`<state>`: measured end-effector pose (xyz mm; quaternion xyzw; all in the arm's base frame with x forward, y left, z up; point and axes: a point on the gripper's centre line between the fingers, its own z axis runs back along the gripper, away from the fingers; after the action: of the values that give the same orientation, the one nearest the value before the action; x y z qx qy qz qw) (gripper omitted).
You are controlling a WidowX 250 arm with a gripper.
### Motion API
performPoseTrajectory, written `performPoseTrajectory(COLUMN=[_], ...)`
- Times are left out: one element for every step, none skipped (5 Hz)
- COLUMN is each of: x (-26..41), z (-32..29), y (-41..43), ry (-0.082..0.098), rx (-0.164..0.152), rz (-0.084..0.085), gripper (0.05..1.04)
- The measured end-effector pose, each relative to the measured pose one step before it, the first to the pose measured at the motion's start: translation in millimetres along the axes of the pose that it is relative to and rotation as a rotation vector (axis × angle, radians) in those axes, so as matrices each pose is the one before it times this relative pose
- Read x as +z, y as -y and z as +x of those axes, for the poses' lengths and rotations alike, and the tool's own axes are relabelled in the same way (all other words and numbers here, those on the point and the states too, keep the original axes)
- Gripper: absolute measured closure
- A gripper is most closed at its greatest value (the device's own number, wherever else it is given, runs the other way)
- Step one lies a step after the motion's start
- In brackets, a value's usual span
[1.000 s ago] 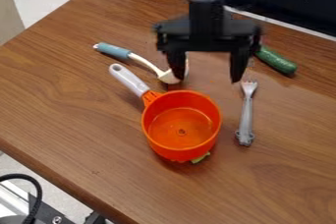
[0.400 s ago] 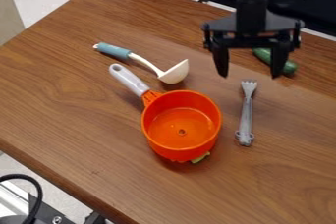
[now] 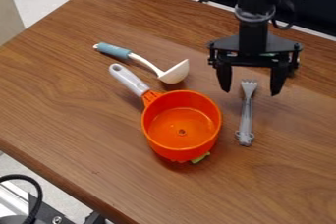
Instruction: Put the fork inside the pan
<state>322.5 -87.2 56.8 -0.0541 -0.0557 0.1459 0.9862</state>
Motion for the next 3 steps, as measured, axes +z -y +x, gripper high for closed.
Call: performPoseTrajectory(x=[-8.82, -7.01, -3.86], z=[-6.72, -7.7, -4.98], y=[-1.76, 1.96, 2.25], ry=[-0.0029, 0.0041, 0.0076], rx=[-0.016, -0.0294, -0.0071], rz=[-0.0126, -0.0024, 0.0083], gripper=[0.082, 0.083, 0.134])
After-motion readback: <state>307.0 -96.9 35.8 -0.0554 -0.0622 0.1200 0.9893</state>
